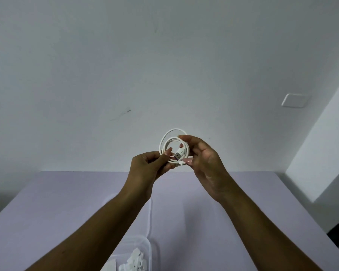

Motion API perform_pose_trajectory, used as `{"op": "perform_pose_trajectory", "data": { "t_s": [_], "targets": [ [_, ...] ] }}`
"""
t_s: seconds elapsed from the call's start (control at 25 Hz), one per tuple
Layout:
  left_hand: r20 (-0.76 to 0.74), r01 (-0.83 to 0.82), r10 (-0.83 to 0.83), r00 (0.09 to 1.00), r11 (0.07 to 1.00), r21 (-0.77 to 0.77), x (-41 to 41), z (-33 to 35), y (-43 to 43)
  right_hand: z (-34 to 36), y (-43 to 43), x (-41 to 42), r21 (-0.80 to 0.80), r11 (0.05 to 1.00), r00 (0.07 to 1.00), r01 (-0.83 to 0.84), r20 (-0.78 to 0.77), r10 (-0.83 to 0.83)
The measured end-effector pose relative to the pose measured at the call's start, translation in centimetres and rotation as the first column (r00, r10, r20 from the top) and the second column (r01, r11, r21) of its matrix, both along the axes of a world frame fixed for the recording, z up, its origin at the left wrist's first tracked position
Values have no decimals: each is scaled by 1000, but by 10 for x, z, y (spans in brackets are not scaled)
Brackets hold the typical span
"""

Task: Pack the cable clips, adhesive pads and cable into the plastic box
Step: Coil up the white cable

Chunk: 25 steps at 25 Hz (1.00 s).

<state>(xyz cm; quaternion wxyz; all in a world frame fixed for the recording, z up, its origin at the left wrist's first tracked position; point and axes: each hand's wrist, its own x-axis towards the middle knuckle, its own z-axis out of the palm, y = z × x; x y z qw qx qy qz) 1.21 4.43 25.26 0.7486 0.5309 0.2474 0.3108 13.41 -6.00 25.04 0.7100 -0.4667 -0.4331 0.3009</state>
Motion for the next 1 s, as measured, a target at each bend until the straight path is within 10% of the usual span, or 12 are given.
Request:
{"op": "perform_pose_trajectory", "data": {
  "t_s": [0.24, 0.48, 0.76, 1.0],
  "targets": [
    [-5, -36, 36, 999, 999, -10, 2, 1, 3, 3, -1, 0, 30, 995, 995, -95, 25, 95],
    [-22, -34, 35, 999, 999, 33, 1, -2, 1, -1, 5, 1, 4, 973, 900, 229, 380, -213],
    [-44, -10, 12, 999, 999, 41, 3, -4, 4, -5, 9, 2, -11, 973, 952, 230, 209, -222],
    [1, -13, 13, 1000, 1000, -14, 6, 0, 2, -11, 15, -10, 174, 855, 702, 488, 505, -503]
  ]
}}
